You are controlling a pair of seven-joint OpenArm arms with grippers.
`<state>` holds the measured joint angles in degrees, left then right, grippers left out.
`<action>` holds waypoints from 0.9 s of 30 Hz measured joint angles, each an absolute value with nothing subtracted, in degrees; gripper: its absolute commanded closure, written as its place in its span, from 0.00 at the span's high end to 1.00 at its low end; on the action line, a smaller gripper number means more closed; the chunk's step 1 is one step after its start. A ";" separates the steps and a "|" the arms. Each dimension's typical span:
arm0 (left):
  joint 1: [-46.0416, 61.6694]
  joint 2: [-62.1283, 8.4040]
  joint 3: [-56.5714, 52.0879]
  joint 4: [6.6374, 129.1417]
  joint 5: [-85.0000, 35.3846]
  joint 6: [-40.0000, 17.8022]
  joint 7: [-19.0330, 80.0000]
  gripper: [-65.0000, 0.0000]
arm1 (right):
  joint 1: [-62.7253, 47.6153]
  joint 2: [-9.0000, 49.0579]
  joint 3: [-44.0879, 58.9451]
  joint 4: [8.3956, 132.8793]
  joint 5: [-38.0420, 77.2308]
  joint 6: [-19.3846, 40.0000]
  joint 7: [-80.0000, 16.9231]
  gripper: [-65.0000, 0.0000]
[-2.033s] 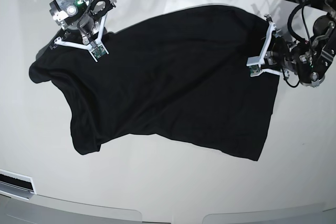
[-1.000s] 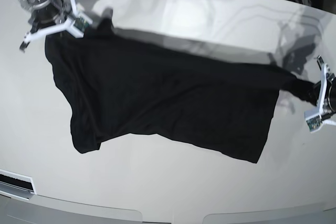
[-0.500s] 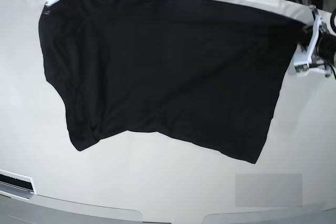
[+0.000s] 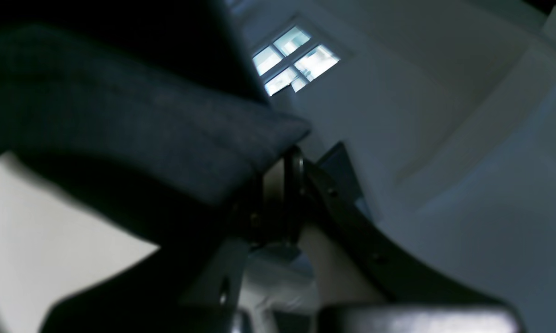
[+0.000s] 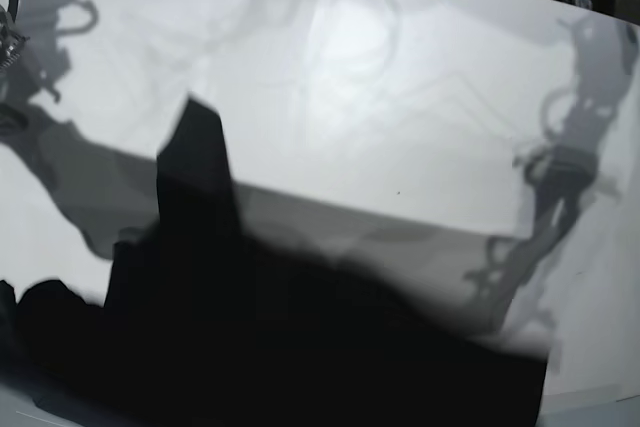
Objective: Layout the t-shirt on the table in an organized manner, then fold the t-shirt properly
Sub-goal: 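Lift the black shirt with both grippers and stretch it between them, then lower the stretched shirt flat onto the table with both grippers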
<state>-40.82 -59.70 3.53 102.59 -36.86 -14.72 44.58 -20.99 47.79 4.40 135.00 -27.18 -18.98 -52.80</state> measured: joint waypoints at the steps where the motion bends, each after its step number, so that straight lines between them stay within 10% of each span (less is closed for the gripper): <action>1: -39.13 -59.05 3.73 101.21 -38.68 -16.86 45.93 0.00 | -21.08 47.68 4.80 135.00 -22.76 -17.08 -53.04 0.00; 10: -11.25 -49.74 3.84 83.57 -49.56 -39.53 67.24 0.00 | -32.42 38.81 -2.98 130.19 15.70 25.30 -52.42 0.00; 27: -1.85 -48.75 3.70 73.93 -59.48 -39.68 66.06 0.00 | -34.20 38.61 -9.43 116.01 22.52 30.57 -56.86 0.00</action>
<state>-1.85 -48.75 3.70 73.93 -59.48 -39.68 66.06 -34.20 38.61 -9.43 116.01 22.52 30.57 -56.86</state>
